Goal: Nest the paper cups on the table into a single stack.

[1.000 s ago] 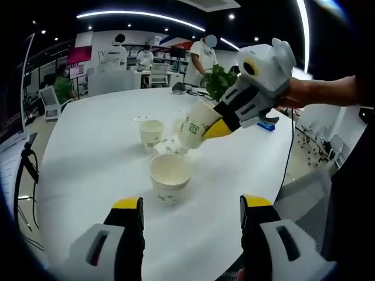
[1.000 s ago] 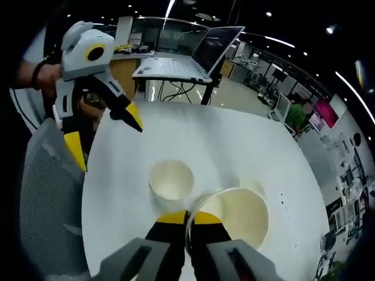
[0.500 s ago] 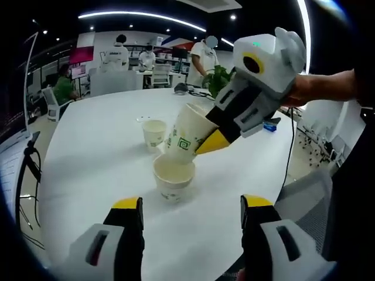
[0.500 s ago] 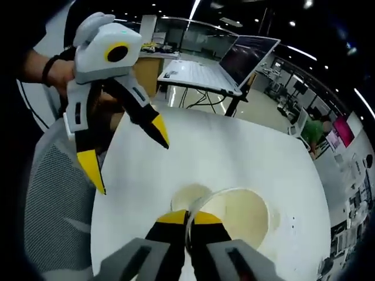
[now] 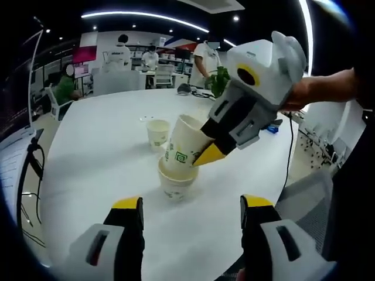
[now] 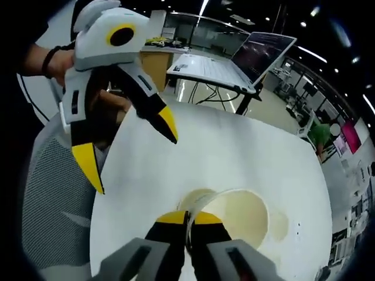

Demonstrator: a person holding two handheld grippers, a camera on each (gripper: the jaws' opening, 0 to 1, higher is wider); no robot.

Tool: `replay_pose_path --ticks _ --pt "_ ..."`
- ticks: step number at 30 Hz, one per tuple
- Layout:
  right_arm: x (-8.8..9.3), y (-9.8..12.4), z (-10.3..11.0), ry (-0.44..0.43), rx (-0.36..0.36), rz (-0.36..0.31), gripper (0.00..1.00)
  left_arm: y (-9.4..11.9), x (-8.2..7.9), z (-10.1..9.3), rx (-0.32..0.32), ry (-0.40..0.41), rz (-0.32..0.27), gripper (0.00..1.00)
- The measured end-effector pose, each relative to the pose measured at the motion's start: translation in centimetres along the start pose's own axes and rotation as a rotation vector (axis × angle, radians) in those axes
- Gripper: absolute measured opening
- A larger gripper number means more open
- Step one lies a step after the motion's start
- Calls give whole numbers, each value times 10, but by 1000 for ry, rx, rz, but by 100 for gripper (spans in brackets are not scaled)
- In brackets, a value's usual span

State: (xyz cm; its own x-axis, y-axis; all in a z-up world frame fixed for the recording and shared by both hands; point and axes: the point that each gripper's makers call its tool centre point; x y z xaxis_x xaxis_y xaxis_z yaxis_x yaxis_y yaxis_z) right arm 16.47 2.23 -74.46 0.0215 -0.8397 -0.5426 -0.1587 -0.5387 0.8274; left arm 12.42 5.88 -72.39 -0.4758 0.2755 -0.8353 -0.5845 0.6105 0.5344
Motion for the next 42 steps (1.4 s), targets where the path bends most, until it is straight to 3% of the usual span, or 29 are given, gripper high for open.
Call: replay_pose_path --ticks 32,36,42 --pt "6 -11 4 0 -17 24 5 1 1 4 0 3 3 65" --pt "7 -8 1 -48 -9 -9 9 0 2 5 -1 4 5 65" --pt "5 5 -5 -211 10 -124 15 0 4 6 -1 5 10 65"
Point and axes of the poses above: the point that each gripper's makers call its tool centre point, and the gripper's own axes: y roughly backward along the fingers, z roughly to its left, x roughly out of its underside, and after that the axes turned 5 degrees about -y, right-handed
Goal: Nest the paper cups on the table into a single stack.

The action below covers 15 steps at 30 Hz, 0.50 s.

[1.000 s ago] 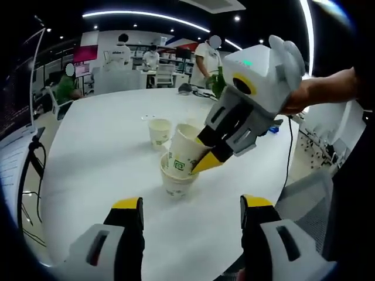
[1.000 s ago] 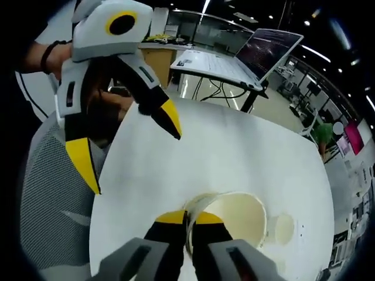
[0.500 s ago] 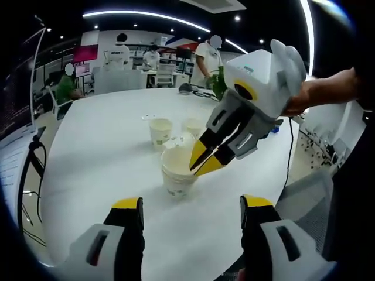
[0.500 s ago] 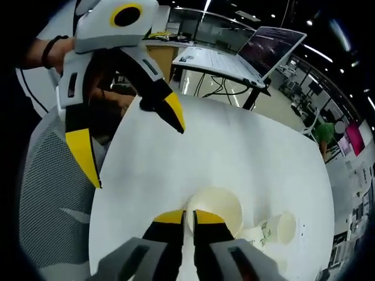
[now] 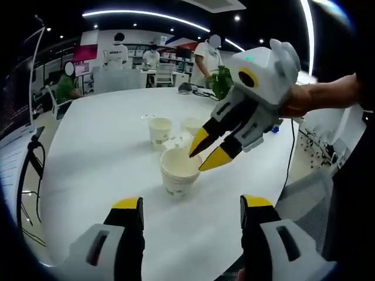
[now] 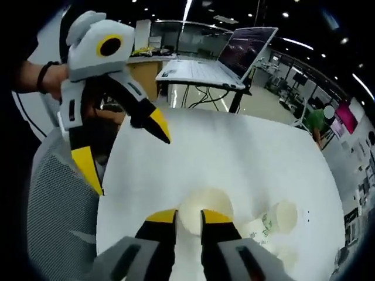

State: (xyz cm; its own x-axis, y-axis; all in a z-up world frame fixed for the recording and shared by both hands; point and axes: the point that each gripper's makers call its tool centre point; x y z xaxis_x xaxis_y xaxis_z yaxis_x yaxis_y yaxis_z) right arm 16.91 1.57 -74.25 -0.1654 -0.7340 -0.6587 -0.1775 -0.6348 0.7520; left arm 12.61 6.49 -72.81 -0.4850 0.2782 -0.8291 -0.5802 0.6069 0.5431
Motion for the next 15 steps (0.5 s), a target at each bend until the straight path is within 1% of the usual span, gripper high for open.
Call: replay_pose_path --ticks 1,3,4,5,7,10,13,15 --pt "0 2 -2 -23 6 -16 16 0 0 0 0 0 1 65" --pt "-2 9 -12 -76 20 -54 19 0 0 0 1 0 2 65" --pt "1 11 -16 -109 33 -70 22 -1 0 0 2 -1 2 65" --pt "2 12 -18 -119 36 -75 25 -1 -1 0 2 -2 2 65" --pt "5 20 -26 -169 55 -99 27 -2 -1 0 4 -4 3 65" --pt "14 26 -39 -228 95 -113 31 -3 -2 -2 7 -8 5 65" --pt "23 33 -48 -254 128 -107 38 -3 -4 -4 9 -11 7 65" --pt "31 41 -56 -274 160 -107 38 -5 -5 -5 13 -15 8 65"
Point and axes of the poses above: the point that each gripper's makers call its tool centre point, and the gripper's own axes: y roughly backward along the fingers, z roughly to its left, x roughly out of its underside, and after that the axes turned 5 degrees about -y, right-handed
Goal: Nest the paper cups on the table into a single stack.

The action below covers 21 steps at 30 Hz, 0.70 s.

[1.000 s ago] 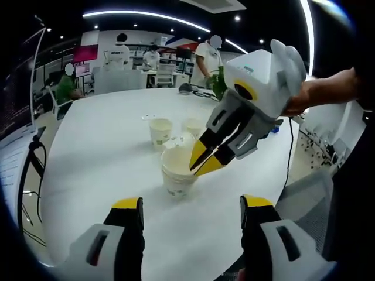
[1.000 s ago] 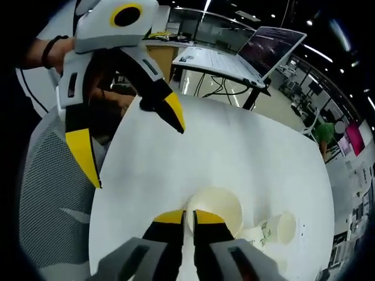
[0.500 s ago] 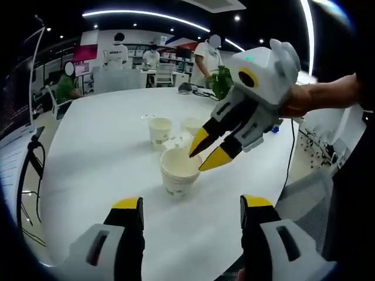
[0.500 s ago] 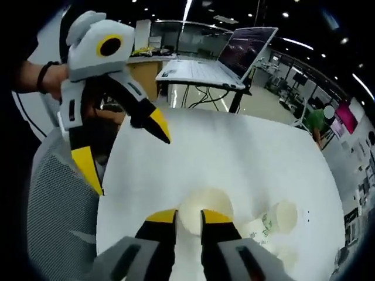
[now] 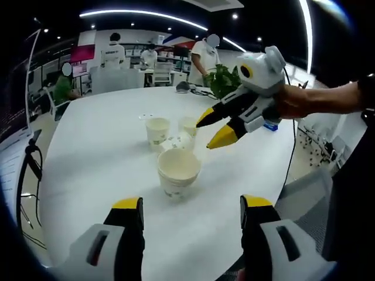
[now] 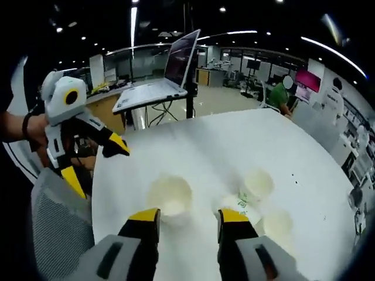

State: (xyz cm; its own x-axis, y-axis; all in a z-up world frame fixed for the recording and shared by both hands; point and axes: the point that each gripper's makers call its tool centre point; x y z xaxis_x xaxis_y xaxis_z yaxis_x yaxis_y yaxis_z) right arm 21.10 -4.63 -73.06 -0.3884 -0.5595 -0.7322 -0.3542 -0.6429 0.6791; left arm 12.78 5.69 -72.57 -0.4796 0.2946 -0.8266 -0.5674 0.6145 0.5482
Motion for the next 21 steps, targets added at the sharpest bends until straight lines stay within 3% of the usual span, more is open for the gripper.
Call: replay_pose_path --ticks 4,10,21 --pt "6 7 -20 -66 55 -20 39 0 -2 -1 1 -1 -1 65" --pt "17 15 -31 -171 84 -40 39 0 0 0 5 -4 4 65" --pt "37 2 -51 -319 101 -64 37 2 -1 3 -6 -1 0 65"
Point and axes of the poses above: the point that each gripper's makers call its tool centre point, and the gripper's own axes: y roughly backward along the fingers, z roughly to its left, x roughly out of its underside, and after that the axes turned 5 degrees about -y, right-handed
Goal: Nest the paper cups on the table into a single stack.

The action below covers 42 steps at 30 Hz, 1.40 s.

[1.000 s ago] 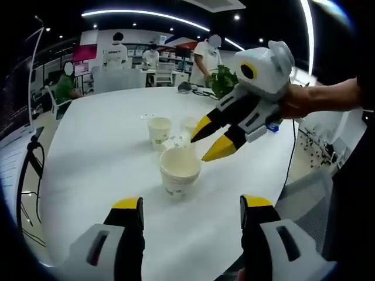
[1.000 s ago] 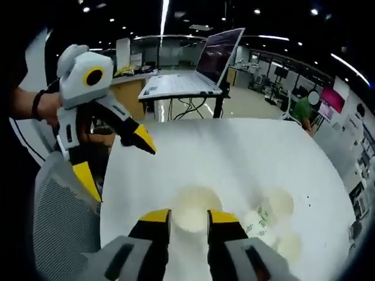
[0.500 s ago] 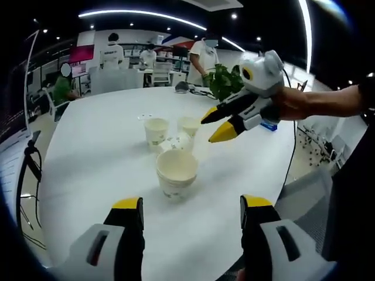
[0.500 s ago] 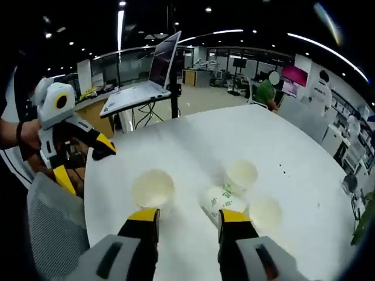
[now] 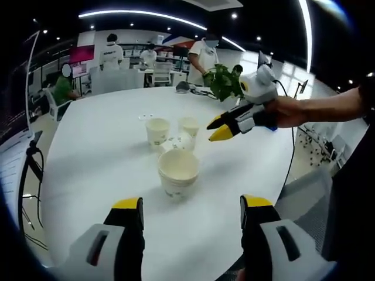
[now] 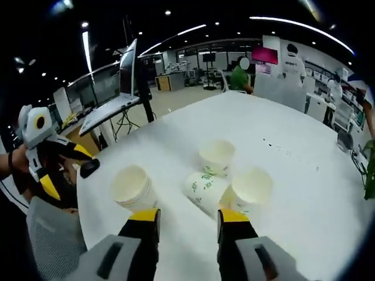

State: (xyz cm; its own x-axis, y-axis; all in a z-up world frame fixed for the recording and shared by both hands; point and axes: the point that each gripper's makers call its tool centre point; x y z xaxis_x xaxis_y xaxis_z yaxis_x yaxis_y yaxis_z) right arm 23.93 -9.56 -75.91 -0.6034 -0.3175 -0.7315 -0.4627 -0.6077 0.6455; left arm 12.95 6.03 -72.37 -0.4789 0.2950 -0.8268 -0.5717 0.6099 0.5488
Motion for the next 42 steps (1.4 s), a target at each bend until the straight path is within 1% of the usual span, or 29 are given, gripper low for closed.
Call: replay_pose_path --ticks 3,5,7,9,11,14,19,23,25,27,30,37,39,42 --pt "2 -5 -6 -13 -2 2 37 1 1 0 -2 2 1 65" --pt "6 -10 -6 -23 -4 4 37 2 3 0 -3 2 4 65" --pt "11 -17 -13 -31 -9 6 37 2 4 1 -3 3 9 65" --pt "13 -19 -17 -30 -2 12 36 3 5 2 -5 2 12 65" --pt "16 -22 -22 -49 -6 10 36 4 6 3 -9 4 14 65" --pt "16 -19 -19 -55 -13 -3 36 6 6 5 -15 4 19 65" --pt "16 -27 -23 -61 -22 6 36 8 7 6 -23 5 25 65" --pt "17 -39 -23 -63 -33 12 36 9 9 6 -26 6 33 65" --pt "18 -50 -27 -65 -38 18 36 9 10 5 -26 6 38 65" --pt "18 -53 -28 -68 -41 25 36 9 11 5 -28 7 42 65" --pt "16 -57 -24 -73 -52 25 36 10 12 6 -33 12 46 65" --pt "17 -77 -20 -73 -88 29 35 12 16 13 -45 31 52 64" --pt "17 -80 -18 -72 -95 30 35 13 17 14 -48 31 55 65" --pt "18 -94 -18 -67 -116 29 34 14 18 16 -51 34 58 64"
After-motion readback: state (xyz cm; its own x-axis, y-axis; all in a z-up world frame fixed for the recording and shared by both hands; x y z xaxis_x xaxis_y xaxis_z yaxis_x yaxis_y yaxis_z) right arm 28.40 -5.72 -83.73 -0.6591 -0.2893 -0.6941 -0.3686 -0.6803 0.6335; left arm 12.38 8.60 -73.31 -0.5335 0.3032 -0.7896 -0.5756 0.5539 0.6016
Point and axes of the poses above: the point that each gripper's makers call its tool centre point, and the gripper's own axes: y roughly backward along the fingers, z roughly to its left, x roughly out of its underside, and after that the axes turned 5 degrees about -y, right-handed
